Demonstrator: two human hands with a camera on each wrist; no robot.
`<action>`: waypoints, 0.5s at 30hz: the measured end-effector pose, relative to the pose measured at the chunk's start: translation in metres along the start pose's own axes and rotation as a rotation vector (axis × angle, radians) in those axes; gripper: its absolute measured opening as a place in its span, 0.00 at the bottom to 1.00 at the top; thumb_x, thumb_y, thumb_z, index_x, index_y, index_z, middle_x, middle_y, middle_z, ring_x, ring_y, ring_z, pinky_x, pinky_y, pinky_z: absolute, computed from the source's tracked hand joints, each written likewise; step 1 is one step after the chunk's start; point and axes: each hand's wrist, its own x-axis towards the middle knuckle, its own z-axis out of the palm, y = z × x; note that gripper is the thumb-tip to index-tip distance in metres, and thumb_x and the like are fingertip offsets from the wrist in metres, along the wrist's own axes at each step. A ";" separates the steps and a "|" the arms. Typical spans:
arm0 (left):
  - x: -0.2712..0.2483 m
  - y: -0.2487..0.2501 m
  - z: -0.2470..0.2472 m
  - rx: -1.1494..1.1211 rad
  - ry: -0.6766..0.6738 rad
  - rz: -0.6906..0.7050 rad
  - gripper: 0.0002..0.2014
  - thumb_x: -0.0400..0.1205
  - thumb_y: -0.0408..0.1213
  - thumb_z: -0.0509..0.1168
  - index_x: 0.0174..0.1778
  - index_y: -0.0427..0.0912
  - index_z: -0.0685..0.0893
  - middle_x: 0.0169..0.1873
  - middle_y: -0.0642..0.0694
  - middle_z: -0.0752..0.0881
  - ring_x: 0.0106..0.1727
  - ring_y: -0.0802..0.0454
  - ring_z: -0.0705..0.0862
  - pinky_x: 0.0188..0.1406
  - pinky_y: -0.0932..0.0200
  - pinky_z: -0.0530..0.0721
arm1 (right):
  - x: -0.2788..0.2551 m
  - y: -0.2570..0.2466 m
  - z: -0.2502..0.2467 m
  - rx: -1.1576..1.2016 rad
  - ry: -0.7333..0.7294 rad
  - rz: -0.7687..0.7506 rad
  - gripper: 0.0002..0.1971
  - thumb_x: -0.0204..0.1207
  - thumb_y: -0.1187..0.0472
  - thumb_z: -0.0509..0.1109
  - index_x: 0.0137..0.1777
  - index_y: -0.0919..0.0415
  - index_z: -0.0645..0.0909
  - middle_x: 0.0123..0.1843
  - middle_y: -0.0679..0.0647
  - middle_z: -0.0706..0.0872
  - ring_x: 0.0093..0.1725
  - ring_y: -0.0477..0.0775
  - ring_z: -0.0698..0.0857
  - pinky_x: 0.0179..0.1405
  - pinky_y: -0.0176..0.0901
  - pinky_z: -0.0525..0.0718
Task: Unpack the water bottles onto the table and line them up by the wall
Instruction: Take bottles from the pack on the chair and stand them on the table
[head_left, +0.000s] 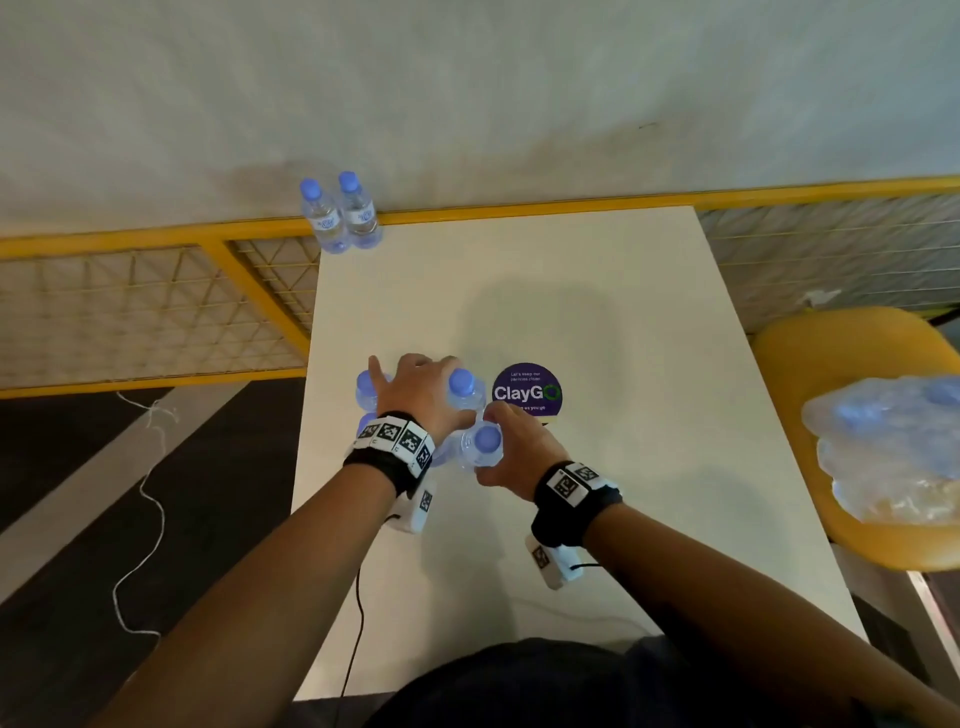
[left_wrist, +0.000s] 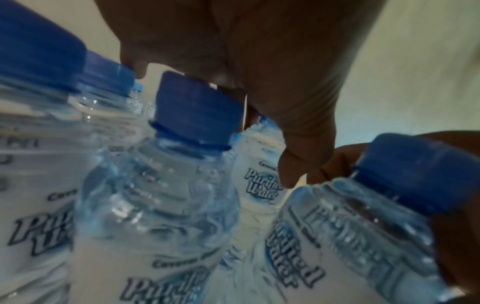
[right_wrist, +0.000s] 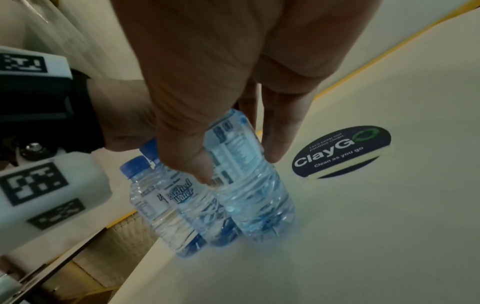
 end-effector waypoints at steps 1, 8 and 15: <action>0.000 -0.001 0.001 0.019 -0.011 0.007 0.24 0.67 0.60 0.73 0.59 0.62 0.80 0.48 0.57 0.80 0.71 0.49 0.76 0.82 0.19 0.46 | 0.001 0.000 0.003 -0.013 -0.003 0.004 0.30 0.58 0.50 0.83 0.58 0.45 0.71 0.53 0.45 0.81 0.47 0.52 0.82 0.45 0.44 0.83; 0.005 -0.004 0.006 0.032 -0.014 -0.001 0.24 0.71 0.58 0.74 0.61 0.59 0.80 0.36 0.61 0.70 0.71 0.50 0.76 0.81 0.17 0.41 | 0.008 0.000 0.016 -0.031 0.048 0.007 0.36 0.59 0.54 0.84 0.66 0.54 0.72 0.62 0.49 0.75 0.53 0.51 0.80 0.51 0.40 0.81; 0.014 -0.009 0.010 0.082 -0.061 0.019 0.17 0.73 0.59 0.67 0.55 0.56 0.81 0.44 0.54 0.82 0.70 0.47 0.76 0.79 0.23 0.56 | 0.014 0.000 0.022 -0.016 0.061 0.021 0.36 0.61 0.53 0.84 0.67 0.51 0.70 0.62 0.48 0.79 0.54 0.52 0.83 0.51 0.41 0.82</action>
